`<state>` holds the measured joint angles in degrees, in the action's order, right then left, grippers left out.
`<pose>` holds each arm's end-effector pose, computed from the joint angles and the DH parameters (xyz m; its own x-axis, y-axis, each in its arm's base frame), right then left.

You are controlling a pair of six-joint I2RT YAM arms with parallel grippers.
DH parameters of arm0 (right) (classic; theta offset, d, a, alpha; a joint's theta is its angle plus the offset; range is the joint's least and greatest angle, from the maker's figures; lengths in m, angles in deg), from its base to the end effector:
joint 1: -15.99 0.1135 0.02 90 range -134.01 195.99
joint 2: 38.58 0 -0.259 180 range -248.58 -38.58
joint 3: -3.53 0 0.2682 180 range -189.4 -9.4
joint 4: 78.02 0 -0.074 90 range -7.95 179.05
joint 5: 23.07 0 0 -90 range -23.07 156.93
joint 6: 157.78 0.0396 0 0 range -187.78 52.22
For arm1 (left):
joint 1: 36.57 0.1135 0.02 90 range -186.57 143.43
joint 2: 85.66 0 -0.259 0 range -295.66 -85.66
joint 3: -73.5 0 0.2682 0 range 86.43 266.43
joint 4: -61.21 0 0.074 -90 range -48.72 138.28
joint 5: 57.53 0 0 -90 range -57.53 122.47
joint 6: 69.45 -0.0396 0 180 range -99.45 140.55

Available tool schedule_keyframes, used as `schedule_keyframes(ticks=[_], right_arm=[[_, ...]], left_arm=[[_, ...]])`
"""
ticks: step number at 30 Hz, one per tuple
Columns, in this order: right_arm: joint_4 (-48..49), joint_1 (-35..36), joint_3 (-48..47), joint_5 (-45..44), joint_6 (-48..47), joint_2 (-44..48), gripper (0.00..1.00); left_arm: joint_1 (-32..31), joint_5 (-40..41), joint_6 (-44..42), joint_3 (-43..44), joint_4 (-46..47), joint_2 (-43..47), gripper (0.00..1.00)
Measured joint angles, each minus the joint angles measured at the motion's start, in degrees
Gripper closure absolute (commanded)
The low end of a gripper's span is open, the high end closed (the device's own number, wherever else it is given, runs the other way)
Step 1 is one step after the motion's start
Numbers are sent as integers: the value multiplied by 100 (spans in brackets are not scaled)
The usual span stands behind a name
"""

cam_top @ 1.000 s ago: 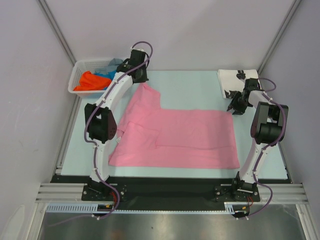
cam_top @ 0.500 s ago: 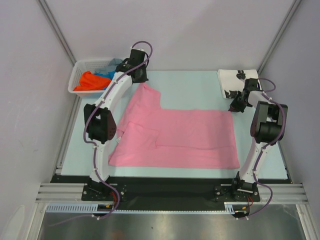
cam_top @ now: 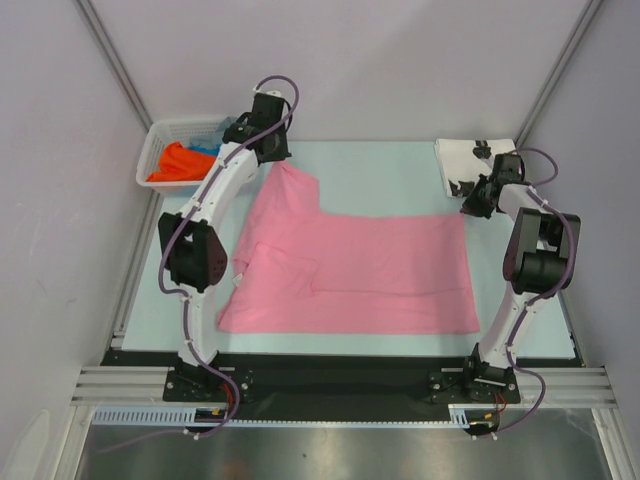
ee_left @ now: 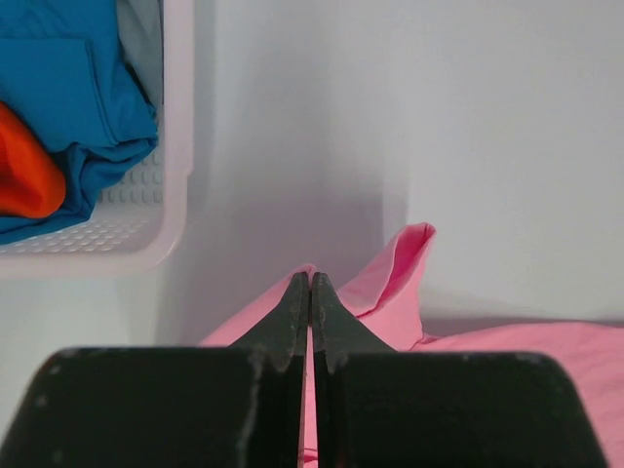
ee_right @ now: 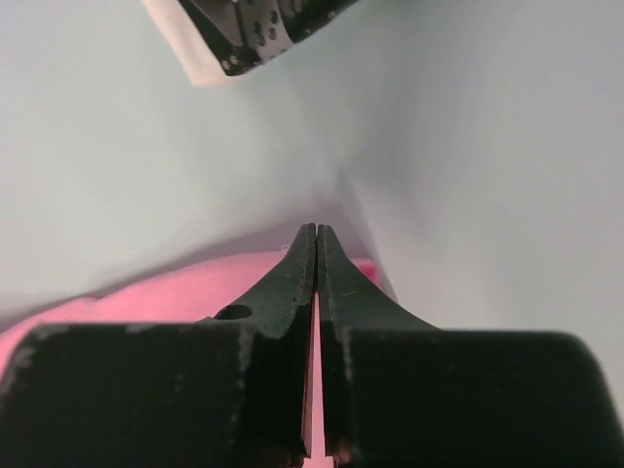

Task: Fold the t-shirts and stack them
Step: Fold the tshirt

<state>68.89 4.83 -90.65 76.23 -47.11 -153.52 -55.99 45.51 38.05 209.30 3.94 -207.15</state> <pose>0.4395 -0.0802 0.1620 -0.7068 0.4945 -0.5059 0.3708 0.8680 0.3303 0.4722 -0.1570 0.3239 -0.6635 -0.0767 -0.7442 -0.0329 0.9968 -0.0734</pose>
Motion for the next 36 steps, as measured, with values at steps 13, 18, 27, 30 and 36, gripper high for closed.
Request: schedule_keyframes(ticks=[13, 18, 27, 30, 36], right_arm=[[-20, -7, 129, -24, 11, 181, 94], [-621, -9, -195, -269, 66, 9, 73], [-2302, 219, -1550, -1818, 868, -365, 58], [-2669, 422, -1952, -2000, 1386, -367, 59], [-3303, 944, -2583, -2050, 2817, -640, 63]], left_arm=[[7, -33, 50, -1084, 20, 623, 100], [9, -122, 61, -1266, 26, 767, 100], [11, -326, 92, -1327, 116, 890, 100], [11, -424, 103, -1344, 136, 890, 100], [11, -496, 105, -1344, 177, 890, 100]])
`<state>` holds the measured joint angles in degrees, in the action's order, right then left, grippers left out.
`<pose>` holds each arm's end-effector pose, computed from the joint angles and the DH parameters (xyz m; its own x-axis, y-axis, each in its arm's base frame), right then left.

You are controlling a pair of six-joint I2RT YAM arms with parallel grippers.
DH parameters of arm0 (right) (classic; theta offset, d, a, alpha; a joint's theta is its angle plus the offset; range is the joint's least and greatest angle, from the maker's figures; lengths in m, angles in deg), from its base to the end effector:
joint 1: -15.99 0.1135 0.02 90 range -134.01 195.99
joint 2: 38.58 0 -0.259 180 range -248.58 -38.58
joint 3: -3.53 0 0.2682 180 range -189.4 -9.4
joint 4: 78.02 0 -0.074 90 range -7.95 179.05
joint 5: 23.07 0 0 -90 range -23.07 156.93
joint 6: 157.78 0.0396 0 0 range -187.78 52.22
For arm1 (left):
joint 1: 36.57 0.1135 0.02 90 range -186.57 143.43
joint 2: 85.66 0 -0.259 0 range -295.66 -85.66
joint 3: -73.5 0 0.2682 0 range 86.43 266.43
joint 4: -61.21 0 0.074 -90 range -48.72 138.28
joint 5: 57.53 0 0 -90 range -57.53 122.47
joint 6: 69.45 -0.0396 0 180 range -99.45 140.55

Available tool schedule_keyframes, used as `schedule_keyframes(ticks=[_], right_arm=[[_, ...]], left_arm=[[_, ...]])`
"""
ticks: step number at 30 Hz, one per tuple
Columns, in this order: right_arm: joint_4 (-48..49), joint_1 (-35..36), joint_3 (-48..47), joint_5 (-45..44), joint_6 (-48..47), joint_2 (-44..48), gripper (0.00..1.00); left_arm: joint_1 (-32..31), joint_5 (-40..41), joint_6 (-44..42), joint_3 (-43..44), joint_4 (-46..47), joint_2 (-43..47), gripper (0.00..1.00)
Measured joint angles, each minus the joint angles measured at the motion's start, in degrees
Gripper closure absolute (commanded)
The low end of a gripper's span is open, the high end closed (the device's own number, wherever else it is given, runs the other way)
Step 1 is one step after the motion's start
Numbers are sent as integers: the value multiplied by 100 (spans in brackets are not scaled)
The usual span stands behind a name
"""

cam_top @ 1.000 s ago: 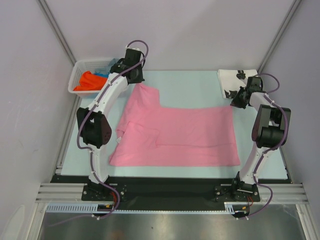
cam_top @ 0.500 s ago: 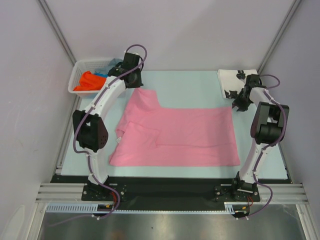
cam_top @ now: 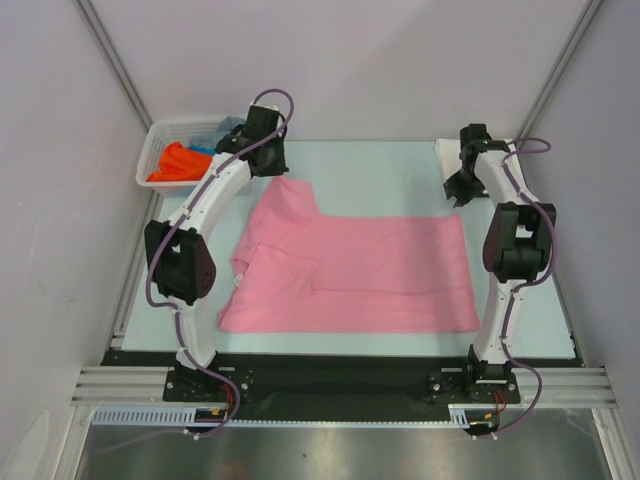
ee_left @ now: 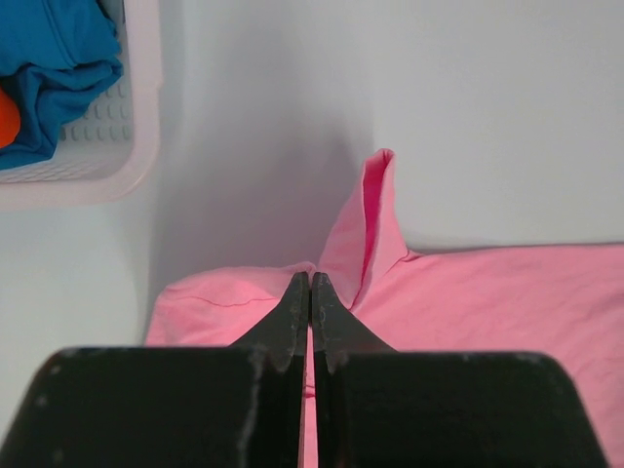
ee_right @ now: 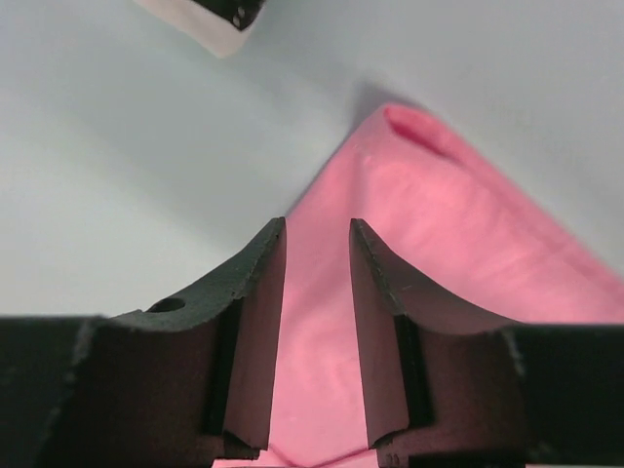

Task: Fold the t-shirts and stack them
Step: Fold the tshirt

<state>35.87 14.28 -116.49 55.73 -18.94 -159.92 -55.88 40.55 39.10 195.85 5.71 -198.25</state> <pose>0.4657 -0.0216 0.2243 -0.5293 0.7547 -0.3876 0.7632 0.6231 0.1709 0.4386 -0.1478 0.3170 -0.7155 -0.0831 -0.6937 0.0076 0.9919 -0.1266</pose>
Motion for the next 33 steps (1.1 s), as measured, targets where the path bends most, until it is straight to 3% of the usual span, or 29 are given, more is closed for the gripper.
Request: schedule_keyframes(ticks=[8, 33], right_arm=[[-192, 179, -98, -46, 1316, -555, 63], [273, -254, 166, -76, 1152, -802, 60]], left_arm=[[0, -125, 2, -116, 74, 7, 100], [0, -166, -4, -306, 138, 11, 100]])
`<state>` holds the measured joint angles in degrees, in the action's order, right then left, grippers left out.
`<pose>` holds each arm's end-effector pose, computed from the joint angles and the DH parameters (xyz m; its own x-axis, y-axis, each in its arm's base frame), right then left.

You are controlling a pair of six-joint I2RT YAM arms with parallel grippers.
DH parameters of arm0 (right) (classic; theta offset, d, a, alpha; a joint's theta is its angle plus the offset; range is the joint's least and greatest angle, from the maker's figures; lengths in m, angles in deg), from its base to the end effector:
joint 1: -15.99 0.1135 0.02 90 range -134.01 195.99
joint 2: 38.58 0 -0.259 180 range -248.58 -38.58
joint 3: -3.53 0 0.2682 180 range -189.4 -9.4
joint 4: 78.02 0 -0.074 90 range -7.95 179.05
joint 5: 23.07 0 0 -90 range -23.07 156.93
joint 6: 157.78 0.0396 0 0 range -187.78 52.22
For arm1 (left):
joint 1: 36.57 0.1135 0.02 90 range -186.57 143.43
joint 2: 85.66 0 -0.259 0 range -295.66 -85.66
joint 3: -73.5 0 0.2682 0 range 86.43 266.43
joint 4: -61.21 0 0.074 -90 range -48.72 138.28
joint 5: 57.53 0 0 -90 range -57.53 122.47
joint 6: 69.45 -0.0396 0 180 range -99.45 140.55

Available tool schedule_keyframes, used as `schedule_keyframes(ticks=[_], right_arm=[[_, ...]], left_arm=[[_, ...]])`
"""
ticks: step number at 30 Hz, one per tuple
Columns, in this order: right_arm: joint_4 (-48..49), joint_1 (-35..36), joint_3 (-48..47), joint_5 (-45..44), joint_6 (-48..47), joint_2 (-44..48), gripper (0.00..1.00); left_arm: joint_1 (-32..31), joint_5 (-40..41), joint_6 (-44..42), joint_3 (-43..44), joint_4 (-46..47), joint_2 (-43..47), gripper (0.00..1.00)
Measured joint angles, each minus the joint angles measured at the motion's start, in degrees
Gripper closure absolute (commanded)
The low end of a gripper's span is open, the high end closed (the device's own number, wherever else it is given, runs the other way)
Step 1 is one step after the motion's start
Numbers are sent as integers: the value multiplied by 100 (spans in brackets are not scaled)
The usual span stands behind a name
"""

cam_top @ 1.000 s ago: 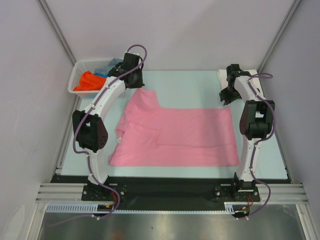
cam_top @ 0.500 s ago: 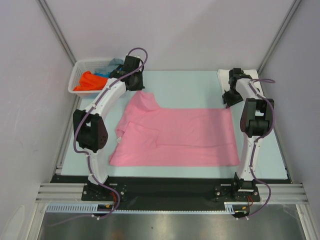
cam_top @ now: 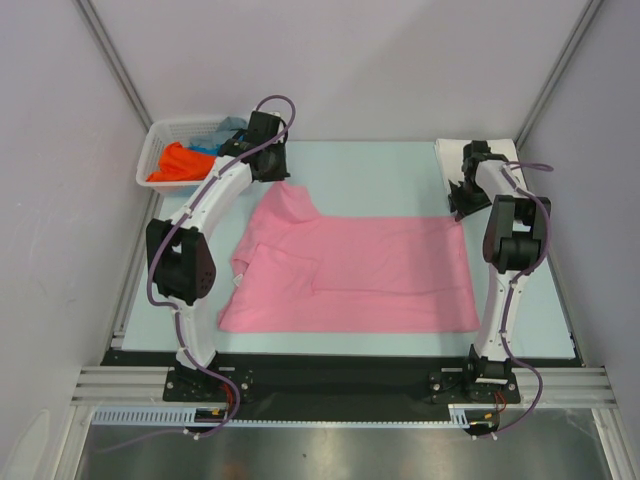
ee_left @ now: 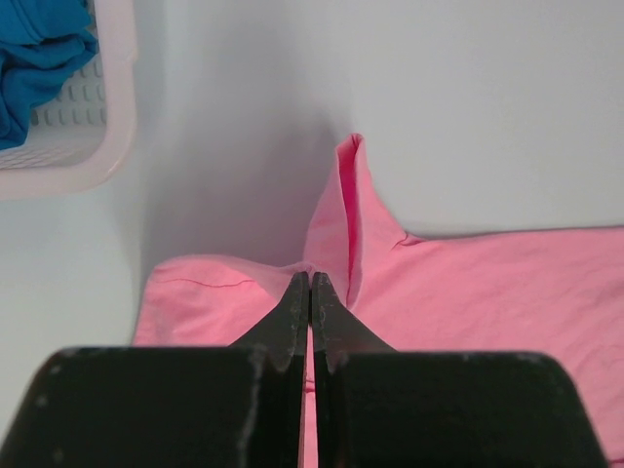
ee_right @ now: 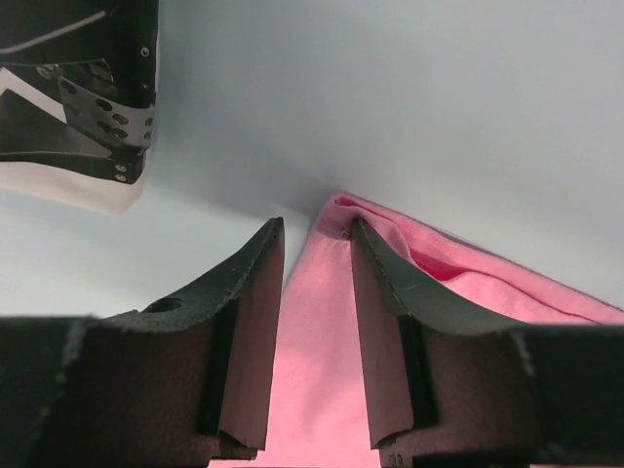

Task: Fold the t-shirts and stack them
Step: Fold the tshirt

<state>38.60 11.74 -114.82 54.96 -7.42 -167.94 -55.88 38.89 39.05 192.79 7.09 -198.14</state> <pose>0.4759 -0.0436 0.1540 -0.3636 0.8796 -0.3067 0.8982 0.4184 0.1351 0.4377 -0.1487 0.3013 -0.7394 -0.0750 -0.6691 0.0237 0.9903 -0.1372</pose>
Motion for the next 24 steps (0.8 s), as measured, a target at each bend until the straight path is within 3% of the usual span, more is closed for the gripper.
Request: schedule_keyframes(ticks=[5, 11, 20, 24], right_arm=[[-2, -28, -9, 81, 2, -24, 61], [-398, -55, -376, 120, -2, -254, 70], [-813, -48, -807, 76, -4, -518, 68], [-916, -35, -916, 44, -44, -590, 76]], left_arm=[[0, -55, -2, 0, -2, 0, 100], [0, -61, -9, 0, -7, 0, 100], [22, -57, -11, 0, -7, 0, 100], [59, -57, -13, 0, -9, 0, 100]])
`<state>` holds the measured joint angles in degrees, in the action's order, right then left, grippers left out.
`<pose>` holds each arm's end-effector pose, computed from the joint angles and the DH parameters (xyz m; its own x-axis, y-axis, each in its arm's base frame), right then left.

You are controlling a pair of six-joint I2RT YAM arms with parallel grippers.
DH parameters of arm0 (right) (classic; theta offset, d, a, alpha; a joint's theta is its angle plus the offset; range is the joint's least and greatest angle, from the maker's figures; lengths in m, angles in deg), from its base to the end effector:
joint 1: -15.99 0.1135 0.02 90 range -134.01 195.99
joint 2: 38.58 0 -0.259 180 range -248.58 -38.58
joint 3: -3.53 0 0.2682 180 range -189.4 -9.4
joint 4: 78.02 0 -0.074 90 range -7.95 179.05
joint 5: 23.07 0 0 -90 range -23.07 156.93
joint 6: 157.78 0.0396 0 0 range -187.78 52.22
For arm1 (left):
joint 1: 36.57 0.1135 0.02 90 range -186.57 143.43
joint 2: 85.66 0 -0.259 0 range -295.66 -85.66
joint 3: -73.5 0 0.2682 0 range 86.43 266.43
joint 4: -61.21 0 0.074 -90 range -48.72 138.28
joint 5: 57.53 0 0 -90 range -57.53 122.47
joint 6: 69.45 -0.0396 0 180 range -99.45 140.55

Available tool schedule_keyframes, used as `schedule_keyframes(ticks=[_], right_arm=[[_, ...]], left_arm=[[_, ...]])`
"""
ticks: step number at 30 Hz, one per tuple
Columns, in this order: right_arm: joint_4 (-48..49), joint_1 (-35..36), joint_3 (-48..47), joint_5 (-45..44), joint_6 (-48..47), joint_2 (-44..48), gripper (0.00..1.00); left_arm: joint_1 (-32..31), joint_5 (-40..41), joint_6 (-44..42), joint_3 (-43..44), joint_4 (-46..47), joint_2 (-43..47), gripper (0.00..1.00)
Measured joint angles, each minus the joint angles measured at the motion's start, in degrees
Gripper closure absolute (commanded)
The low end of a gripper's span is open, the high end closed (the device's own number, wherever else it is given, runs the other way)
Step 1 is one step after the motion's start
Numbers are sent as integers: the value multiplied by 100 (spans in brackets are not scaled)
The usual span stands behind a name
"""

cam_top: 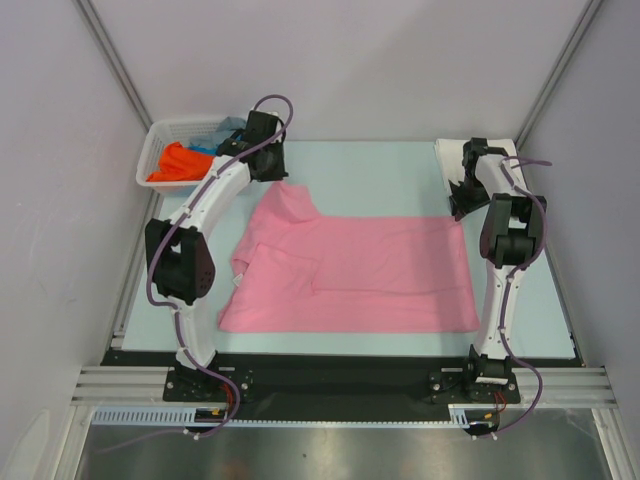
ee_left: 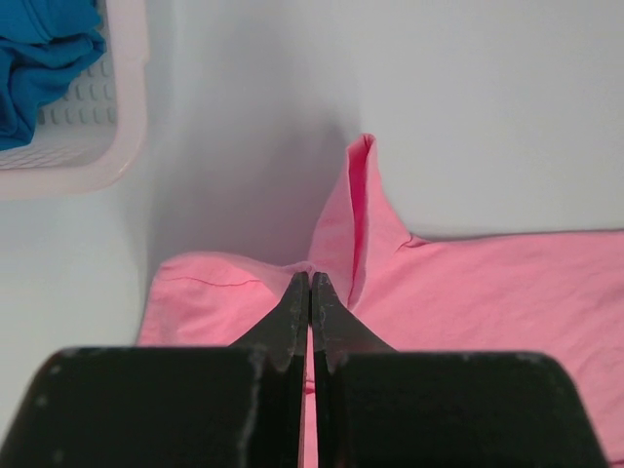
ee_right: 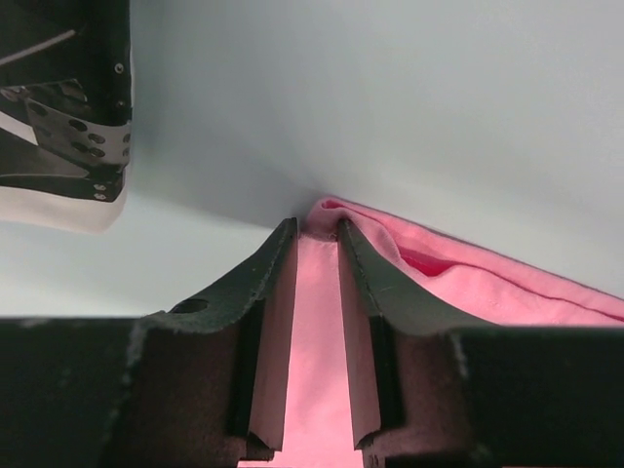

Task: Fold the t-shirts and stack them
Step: Fold the tshirt

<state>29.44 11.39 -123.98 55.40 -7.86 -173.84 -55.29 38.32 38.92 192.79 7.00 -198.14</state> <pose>0.4865 -0.0471 0.1485 -0.3954 0.8824 -0.2550 0.9064 0.4198 0.0472 0.4389 -0.1445 0.3012 -0.7417 -0.0797 -0.6660 0.0213 0.9896 -0.1421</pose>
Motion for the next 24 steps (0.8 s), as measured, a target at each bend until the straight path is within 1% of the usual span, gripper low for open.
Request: schedule_keyframes(ticks=[5, 6, 9, 18, 24], right_arm=[[-120, 0, -42, 7, -26, -26, 85], [-131, -4, -50, 28, -44, -26, 90], [-168, -13, -74, 37, -131, -28, 100], [-90, -26, -83, 170, -597, -15, 100], [-2, -48, -61, 297, -815, 9, 100]], left_arm=[[48, 0, 2, 0, 0, 0, 100], [55, 0, 2, 0, 0, 0, 100], [66, 0, 2, 0, 0, 2, 100], [162, 0, 0, -7, -4, 37, 100], [221, -2, 2, -96, -63, 317, 100]])
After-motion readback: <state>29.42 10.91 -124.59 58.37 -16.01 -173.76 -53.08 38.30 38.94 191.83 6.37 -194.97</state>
